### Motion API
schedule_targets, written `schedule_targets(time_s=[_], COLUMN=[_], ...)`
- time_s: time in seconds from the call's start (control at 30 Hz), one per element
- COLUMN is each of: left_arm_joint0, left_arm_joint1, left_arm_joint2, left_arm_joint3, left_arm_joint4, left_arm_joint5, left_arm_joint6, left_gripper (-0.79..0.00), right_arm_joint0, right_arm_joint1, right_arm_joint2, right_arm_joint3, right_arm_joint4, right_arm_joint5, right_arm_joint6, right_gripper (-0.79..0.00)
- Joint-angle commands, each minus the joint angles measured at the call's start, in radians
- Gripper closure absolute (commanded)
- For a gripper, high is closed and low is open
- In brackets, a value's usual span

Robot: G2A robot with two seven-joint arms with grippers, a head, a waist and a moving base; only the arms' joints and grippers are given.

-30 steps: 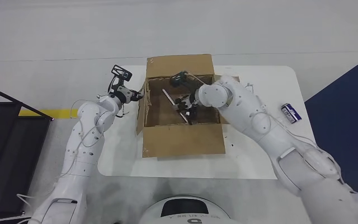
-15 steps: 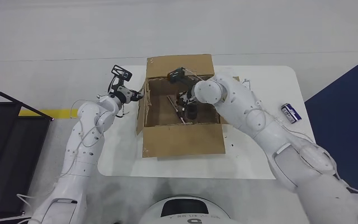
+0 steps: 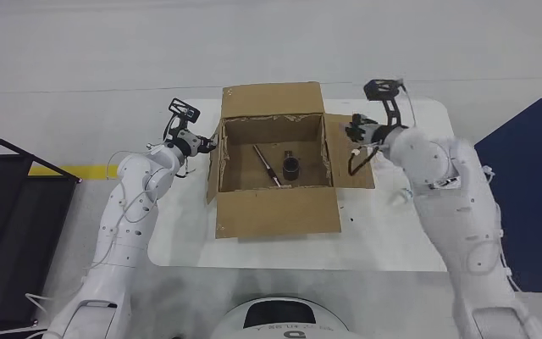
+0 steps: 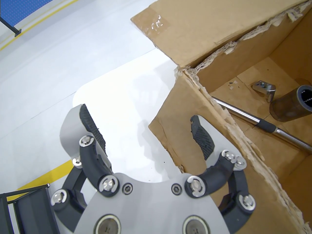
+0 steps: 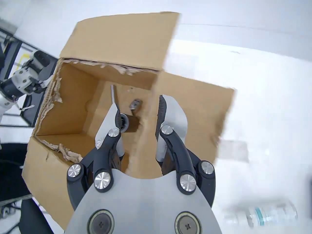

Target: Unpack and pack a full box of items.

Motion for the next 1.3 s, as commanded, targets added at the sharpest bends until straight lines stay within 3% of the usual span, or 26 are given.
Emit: schedule_targets(time_s=[0.0,0.1,0.2,0.23,0.27,0.67,0.93,1.27], left_arm_joint0=[0.0,0.0,0.0,0.0,0.0,0.0,0.0,0.0], left_arm_joint1=[0.0,0.0,0.0,0.0,0.0,0.0,0.0,0.0], left_arm_joint2=[0.0,0.0,0.0,0.0,0.0,0.0,0.0,0.0], left_arm_joint3=[0.0,0.0,0.0,0.0,0.0,0.0,0.0,0.0], left_arm_joint4=[0.0,0.0,0.0,0.0,0.0,0.0,0.0,0.0], left_arm_joint5=[0.0,0.0,0.0,0.0,0.0,0.0,0.0,0.0], left_arm_joint6=[0.0,0.0,0.0,0.0,0.0,0.0,0.0,0.0], left_gripper=[-0.785,-0.785,-0.785,-0.785,-0.785,-0.785,-0.785,-0.785], right_arm_joint0=[-0.102,-0.202,-0.264,-0.274,-0.28,-0.225,-0.088,0.045], right_arm_joint1=[0.01,0.017,0.018,0.018,0.019,0.025,0.021,0.027], right_arm_joint2=[0.126,0.237,0.305,0.316,0.325,0.406,0.335,0.285], right_arm_joint3=[-0.025,-0.038,-0.023,-0.012,0.001,0.261,0.462,0.634], right_arm_joint4=[0.021,0.009,-0.025,-0.035,-0.035,-0.015,-0.027,-0.094], right_arm_joint5=[0.011,0.102,0.249,0.278,0.294,0.28,0.229,0.172], right_arm_joint6=[-0.001,-0.011,-0.013,-0.012,-0.008,-0.082,-0.197,-0.194], right_gripper=[-0.32,-0.372,-0.634,-0.763,-0.785,-0.785,-0.785,-0.785])
